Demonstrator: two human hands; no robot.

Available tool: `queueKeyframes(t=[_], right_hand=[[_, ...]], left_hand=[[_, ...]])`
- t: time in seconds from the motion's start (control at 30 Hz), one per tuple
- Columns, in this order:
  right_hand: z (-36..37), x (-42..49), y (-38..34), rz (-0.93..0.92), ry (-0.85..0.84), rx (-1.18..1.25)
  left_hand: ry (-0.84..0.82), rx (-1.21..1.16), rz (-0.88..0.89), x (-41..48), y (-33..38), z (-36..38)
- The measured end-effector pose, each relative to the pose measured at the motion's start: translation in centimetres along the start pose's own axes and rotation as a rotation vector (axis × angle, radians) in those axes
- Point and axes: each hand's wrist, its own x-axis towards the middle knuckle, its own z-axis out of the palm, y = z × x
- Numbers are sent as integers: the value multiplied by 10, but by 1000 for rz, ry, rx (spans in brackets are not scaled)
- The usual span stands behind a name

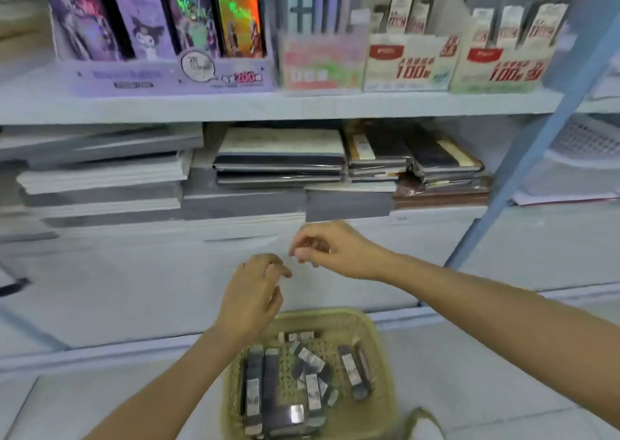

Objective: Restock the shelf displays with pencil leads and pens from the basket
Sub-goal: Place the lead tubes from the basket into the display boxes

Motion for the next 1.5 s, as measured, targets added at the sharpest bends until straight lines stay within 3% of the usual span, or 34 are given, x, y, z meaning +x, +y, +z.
queueKeyframes(t=[0.2, 0.43, 0.73, 1.0, 1.13, 1.23, 1.3, 1.43, 1.5], right_hand=[[159, 5, 85, 292, -415, -7], [267, -52, 145, 405, -778, -92], [295, -61, 154, 335, -731, -185], [291, -65, 156, 418, -720, -4], [276, -64, 161, 431, -589, 14], [257, -60, 162, 478, -465, 155], [245, -57, 158, 499, -394, 297], [240, -51, 141, 479, -366, 568], [243, -48, 136, 475, -379, 645]], left_hand=[[-388, 55, -160, -104, -56, 79], [-521, 86, -163, -160, -77, 114], [-432, 48, -146, -171, -78, 124], [-467, -33, -207, -172, -79, 126], [-486, -21, -243, -166, -79, 128], [-393, -71, -287, -157, -70, 128], [-324, -199, -383, -149, -61, 129], [-287, -1105, -1099, -125, -32, 134], [-175, -1306, -1214, -121, -24, 140]])
